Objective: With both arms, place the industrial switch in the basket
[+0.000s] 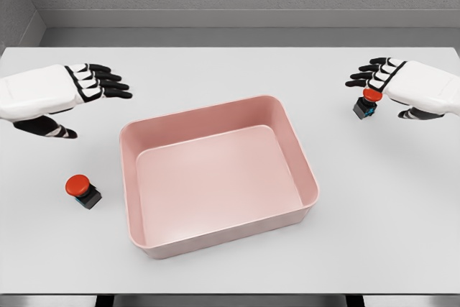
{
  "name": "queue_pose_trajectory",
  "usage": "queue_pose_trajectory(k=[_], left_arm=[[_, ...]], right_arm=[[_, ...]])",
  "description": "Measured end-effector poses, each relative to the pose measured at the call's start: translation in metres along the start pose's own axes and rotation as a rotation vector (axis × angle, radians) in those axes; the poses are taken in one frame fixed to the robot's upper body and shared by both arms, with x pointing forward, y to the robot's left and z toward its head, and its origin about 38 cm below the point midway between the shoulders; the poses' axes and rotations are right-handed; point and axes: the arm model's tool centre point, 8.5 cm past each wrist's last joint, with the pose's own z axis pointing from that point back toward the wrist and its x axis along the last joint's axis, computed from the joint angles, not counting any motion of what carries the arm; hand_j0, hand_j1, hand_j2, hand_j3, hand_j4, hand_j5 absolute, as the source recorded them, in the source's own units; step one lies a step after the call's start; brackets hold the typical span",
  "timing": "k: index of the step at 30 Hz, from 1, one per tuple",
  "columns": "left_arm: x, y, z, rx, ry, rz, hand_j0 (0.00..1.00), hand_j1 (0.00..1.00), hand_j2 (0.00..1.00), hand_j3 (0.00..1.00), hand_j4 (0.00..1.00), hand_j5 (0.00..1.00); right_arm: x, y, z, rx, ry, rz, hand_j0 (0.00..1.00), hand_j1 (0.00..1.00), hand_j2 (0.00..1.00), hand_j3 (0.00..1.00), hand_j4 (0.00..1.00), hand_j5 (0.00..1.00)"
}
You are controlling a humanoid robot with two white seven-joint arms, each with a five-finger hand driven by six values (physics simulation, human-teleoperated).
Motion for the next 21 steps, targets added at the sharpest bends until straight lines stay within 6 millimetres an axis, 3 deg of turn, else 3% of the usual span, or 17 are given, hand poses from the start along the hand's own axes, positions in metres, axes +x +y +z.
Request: queue_pose_trajectory(k=[5,9,10,15,21], left_arm=[[-0.003,0.004,0.005,-0.026,0.018,-0.056,1.0,1.0,1.0,1.0,1.0,1.0],[-0.008,0.008,0.036,-0.113,0.094,-0.128,1.0,1.0,1.0,1.0,1.0,1.0],[-0.007,0.004,0.039,-0.147,0.097,-0.138,1.0,1.0,1.0,1.0,1.0,1.0],[-0.002,-0.024,0.042,-0.263,0.081,-0.122,1.0,1.0,1.0,1.0,1.0,1.0],[0.004,-0.051,0.04,-0.349,0.057,-0.12,1.0,1.0,1.0,1.0,1.0,1.0]], right_arm=[[-0.001,-0.006,-0.002,-0.012,-0.001,0.01,1.0,1.0,1.0,1.0,1.0,1.0],[0.001,-0.009,-0.013,-0.023,-0.008,0.034,1.0,1.0,1.0,1.0,1.0,1.0],[-0.001,-0.016,-0.017,-0.036,-0.006,0.048,1.0,1.0,1.0,1.0,1.0,1.0],[0.006,-0.008,-0.036,-0.006,-0.023,0.074,1.0,1.0,1.0,1.0,1.0,1.0],[0.001,-0.004,-0.038,0.067,-0.008,0.091,1.0,1.0,1.0,1.0,1.0,1.0]])
